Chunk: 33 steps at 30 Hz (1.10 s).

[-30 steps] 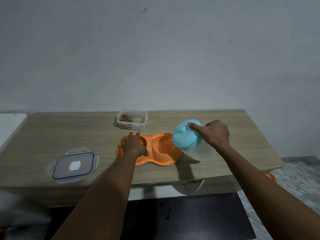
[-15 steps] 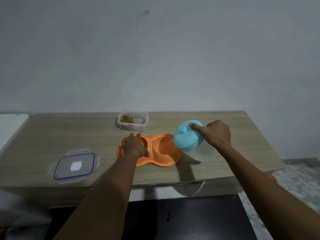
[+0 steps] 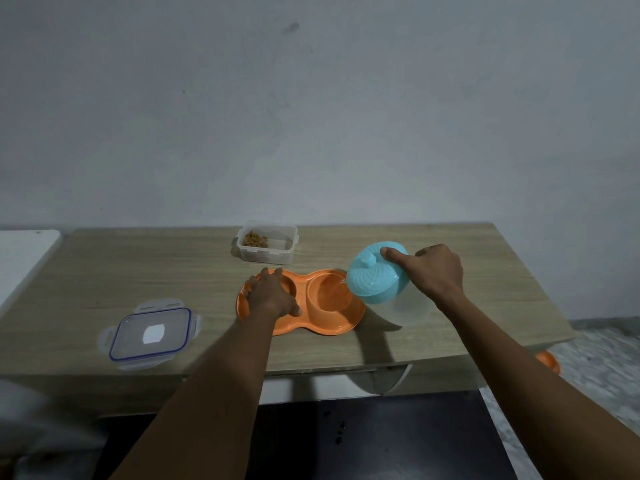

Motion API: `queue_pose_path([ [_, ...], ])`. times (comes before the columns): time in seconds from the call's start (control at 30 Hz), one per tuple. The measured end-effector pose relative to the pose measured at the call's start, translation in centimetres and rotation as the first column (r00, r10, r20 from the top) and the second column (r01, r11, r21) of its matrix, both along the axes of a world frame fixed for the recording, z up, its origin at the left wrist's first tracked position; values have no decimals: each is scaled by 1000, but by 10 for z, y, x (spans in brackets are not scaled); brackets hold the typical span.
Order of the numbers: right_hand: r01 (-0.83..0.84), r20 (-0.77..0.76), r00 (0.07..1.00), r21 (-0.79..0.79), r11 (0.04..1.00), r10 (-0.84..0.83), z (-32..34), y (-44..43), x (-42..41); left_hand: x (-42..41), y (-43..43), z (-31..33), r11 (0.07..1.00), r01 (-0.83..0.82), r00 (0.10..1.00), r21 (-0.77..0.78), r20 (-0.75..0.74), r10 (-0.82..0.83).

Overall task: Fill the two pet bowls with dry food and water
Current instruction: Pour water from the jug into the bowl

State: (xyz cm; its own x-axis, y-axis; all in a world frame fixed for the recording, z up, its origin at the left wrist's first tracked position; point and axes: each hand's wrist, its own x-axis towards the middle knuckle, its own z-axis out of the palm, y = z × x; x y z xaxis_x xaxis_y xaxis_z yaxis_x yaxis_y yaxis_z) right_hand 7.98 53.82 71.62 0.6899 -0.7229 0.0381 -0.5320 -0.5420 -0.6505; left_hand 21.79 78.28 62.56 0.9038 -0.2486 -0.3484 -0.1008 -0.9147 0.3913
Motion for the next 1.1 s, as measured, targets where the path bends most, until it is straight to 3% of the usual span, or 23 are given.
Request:
queue_pose_path([
  [0.4,41,255,956,368,929,-143,-13,-11,4,-1,-1,3,1000,-15,1000,1,-5,15],
  [0.6,-7,372,911,447,895,-179,-13,-8,55,0,-2,2,999,-42,999,-31,-17,41],
  [1.1,-115,338,928,659,743,-157,-60,-10,157,6,2,-7,999,-14,1000,-30,21,15],
])
